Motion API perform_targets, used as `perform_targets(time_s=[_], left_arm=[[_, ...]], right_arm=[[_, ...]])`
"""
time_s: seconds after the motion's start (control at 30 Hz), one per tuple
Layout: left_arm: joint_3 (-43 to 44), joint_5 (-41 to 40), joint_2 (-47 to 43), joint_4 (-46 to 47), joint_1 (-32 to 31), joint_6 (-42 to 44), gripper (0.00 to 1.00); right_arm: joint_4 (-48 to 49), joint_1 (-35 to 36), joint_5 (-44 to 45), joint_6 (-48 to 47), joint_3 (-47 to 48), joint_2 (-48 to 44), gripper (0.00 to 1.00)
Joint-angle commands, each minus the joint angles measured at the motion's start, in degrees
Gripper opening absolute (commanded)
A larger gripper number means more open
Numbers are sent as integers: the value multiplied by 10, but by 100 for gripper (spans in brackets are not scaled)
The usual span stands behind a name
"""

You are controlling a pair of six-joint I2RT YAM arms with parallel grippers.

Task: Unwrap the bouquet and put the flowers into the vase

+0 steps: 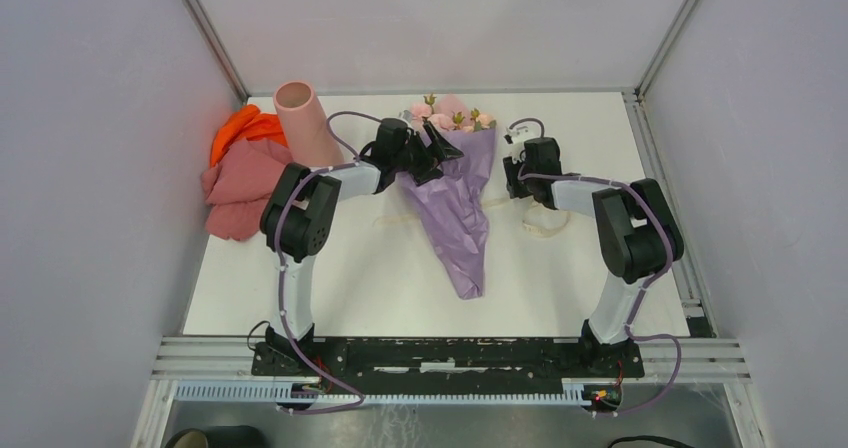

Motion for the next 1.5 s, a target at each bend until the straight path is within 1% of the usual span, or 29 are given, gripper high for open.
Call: perform_targets(time_s=[0.0, 0.03, 0.07, 0.13, 0.17, 0.3, 0.43, 0.53, 0.6, 0.7, 0.77, 1.0, 1.07, 1.13, 1.2, 1.23, 1.37, 1.4, 1.47], left_arm=[[-25, -16, -12, -71, -4, 31, 100], [-27, -16, -14, -71, -4, 31, 100], [-29, -16, -18, -70, -4, 32, 100], [-32, -17, -24, -70, -4, 33, 100], [-35, -19, -28, -70, -4, 34, 100], [-40, -28, -34, -75, -4, 42, 100], [-42, -29, -26, -78, -3, 44, 100], [-43, -7, -8, -61, 2, 27, 100], [-47, 0, -2, -48, 4, 18, 100], [-46, -6, -3, -51, 4, 21, 100], [-44, -8, -5, -55, 6, 27, 100], [-48, -21, -17, -59, 8, 39, 100], [-54, -46, -29, -65, 6, 45, 100], [-61, -80, -46, -69, 5, 59, 100], [-62, -106, -61, -77, 3, 74, 100], [-61, -115, -69, -81, 3, 82, 100], [-41, -134, -110, -100, -7, 106, 100], [-27, -142, -124, -113, -13, 116, 100], [5, -158, -154, -148, -25, 137, 100]], right_arm=[[26, 3, 0, 35, -38, 4, 33], [29, 3, -2, 41, -45, 5, 28], [34, 3, -8, 44, -54, 3, 20], [40, 3, -15, 51, -65, -3, 1], [42, 4, -15, 52, -70, -8, 0], [41, 5, 2, 51, -87, -59, 0], [3, 4, 44, 34, -74, -131, 0], [-23, -1, 68, 20, -65, -189, 0], [-38, -8, 76, 13, -58, -223, 0], [-51, -25, 82, 2, -41, -264, 0], [-76, -42, 87, 2, -21, -284, 0], [-126, -115, 97, -18, 88, -318, 0], [-133, -130, 102, -24, 120, -322, 0], [-130, -135, 116, -27, 133, -329, 0], [-115, -136, 133, -29, 129, -339, 0], [-106, -136, 126, -30, 121, -343, 0], [-76, -136, 55, -19, 75, -328, 0], [-63, -135, 45, -16, 56, -323, 1], [-36, -135, 26, -6, 21, -315, 7]])
